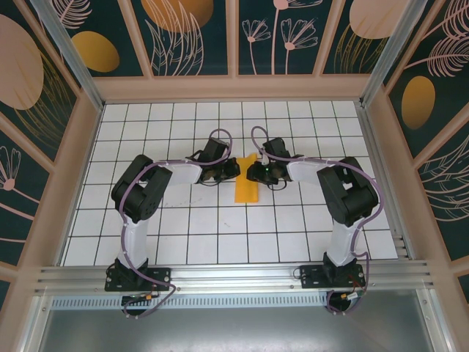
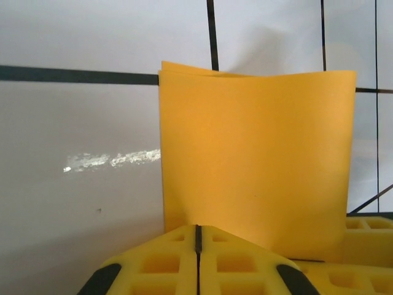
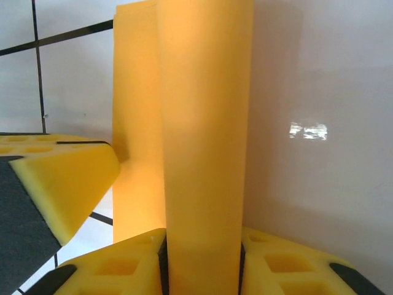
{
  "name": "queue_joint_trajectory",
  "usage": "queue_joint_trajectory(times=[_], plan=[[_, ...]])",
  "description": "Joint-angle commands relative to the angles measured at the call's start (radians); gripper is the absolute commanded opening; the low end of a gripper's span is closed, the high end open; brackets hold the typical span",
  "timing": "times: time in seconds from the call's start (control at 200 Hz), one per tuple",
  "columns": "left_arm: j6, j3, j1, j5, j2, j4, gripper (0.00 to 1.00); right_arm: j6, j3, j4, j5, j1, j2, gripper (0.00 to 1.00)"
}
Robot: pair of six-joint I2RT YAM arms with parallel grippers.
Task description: Fold a paper plane with a square sheet of paper (pick it up from the middle)
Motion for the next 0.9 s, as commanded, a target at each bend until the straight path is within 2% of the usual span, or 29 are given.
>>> queue_joint_trajectory(times=[0.0,0.26,0.495,0.696,0.891], plan=[[0.022,0.028,0.013,-0.009,-0.05,0.004,0.11,0.019,-0.042,-0.05,0.029,-0.011,-0.003,0.3],[0.021,-0.041,0.062,-0.098,-0.18,0.015,0.24,0.026,-0.055,-0.025,0.038,-0.018,0.014,0.27],[0.021,-0.142,0.095,-0.182,-0.272,0.026,0.28,0.064,-0.078,-0.011,0.047,-0.021,0.027,0.25],[-0.002,-0.185,0.095,-0.145,-0.268,0.115,0.3,0.082,-0.071,-0.031,0.059,-0.022,0.054,0.26],[0.008,-0.179,0.096,-0.122,-0.246,0.126,0.31,0.041,-0.053,-0.077,0.073,-0.02,0.088,0.28]])
